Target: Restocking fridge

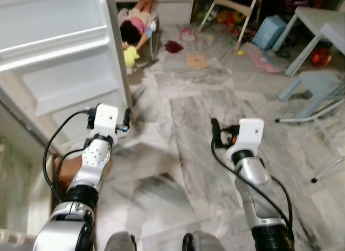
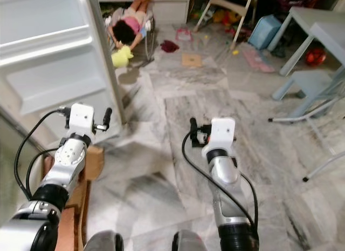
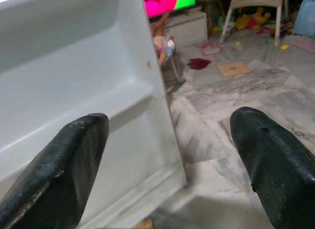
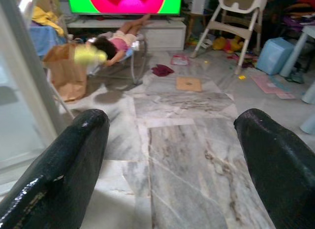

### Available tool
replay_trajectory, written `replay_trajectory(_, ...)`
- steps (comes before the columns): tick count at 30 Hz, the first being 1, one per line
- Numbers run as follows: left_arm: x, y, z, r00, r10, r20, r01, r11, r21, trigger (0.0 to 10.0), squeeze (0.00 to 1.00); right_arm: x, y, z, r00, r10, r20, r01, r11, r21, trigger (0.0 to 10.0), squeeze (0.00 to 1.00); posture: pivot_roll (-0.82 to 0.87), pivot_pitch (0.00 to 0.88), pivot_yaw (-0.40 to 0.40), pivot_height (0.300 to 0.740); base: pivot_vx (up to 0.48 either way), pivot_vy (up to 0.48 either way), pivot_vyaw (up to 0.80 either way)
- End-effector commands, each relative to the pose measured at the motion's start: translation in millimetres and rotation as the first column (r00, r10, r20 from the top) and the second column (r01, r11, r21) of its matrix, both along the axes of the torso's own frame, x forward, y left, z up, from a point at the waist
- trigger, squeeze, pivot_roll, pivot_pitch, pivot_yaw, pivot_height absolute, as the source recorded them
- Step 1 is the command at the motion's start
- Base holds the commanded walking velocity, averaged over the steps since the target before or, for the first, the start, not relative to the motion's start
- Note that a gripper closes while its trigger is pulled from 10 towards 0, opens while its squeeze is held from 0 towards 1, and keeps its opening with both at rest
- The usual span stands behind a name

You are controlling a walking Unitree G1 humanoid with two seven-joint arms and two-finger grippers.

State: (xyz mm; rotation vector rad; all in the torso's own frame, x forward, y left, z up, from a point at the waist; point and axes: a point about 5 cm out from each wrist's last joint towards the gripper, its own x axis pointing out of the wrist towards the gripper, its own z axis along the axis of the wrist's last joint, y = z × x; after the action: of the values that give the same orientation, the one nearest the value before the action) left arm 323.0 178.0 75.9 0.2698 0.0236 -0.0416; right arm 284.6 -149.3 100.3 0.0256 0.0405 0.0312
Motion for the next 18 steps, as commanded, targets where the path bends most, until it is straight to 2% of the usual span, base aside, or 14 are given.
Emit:
replay_trajectory(1, -1.6, -1.4, 9, 0.999, -0.011, 0.03, 0.011, 1.0, 0.004, 10.0, 0.0, 2.1, -5.2, 4, 1.0, -0.018, 0.008, 0.018, 1.0, 0.004, 10.0, 0.0, 0.02, 0.103, -0.045, 0.74, 0.0, 0.0, -0.8)
replay_trajectory(3, -11.0, 0.5, 11, 0.999, -0.014, 0.047, 0.014, 1.0, 0.002, 10.0, 0.0, 0.2, -6.4, 5, 1.0, -0.02, 0.012, 0.02, 1.0, 0.002, 10.0, 0.0, 0.01, 0.11, -0.048, 0.74, 0.0, 0.0, -0.8)
replay_trajectory(5, -12.9, 0.8, 10, 0.999, -0.014, 0.046, 0.014, 1.0, -0.003, 10.0, 0.0, -0.6, -6.8, 4, 1.0, -0.021, 0.01, 0.021, 1.0, 0.001, 10.0, 0.0, 0.01, 0.11, -0.048, 0.74, 0.0, 0.0, -0.8)
replay_trajectory(11, -21.0, -4.3, 11, 0.999, -0.028, 0.041, 0.03, 0.998, -0.05, 10.0, 0.0, -2.4, -6.9, 4, 1.0, -0.027, 0.013, 0.027, 1.0, 0.0, 10.0, 0.0, 0.0, 0.104, -0.04, 0.74, 0.0, -0.45, -0.8)
replay_trajectory(13, -24.0, -11.2, 11, 0.999, -0.041, 0.024, 0.042, 0.998, -0.056, 10.0, 0.0, -2.8, -7.4, 3, 1.0, -0.029, 0.01, 0.029, 1.0, 0.001, 10.0, 0.0, 0.0, 0.103, -0.039, 0.74, 0.0, -0.472, -0.49)
replay_trajectory(16, -25.6, -13.2, 11, 0.999, -0.043, 0.018, 0.044, 0.997, -0.059, 10.0, 0.0, -3.1, -6.8, 3, 1.0, -0.028, 0.01, 0.028, 1.0, 0.002, 10.0, 0.0, -0.01, 0.096, -0.038, 0.74, 0.0, -0.472, -0.46)
replay_trajectory(18, -26.4, -15.1, 10, 0.999, -0.048, 0.014, 0.048, 0.997, -0.063, 10.0, 0.0, -3.2, -6.5, 3, 1.0, -0.027, 0.012, 0.027, 1.0, 0.001, 10.0, 0.0, -0.01, 0.094, -0.036, 0.74, 0.0, -0.469, 0.0)
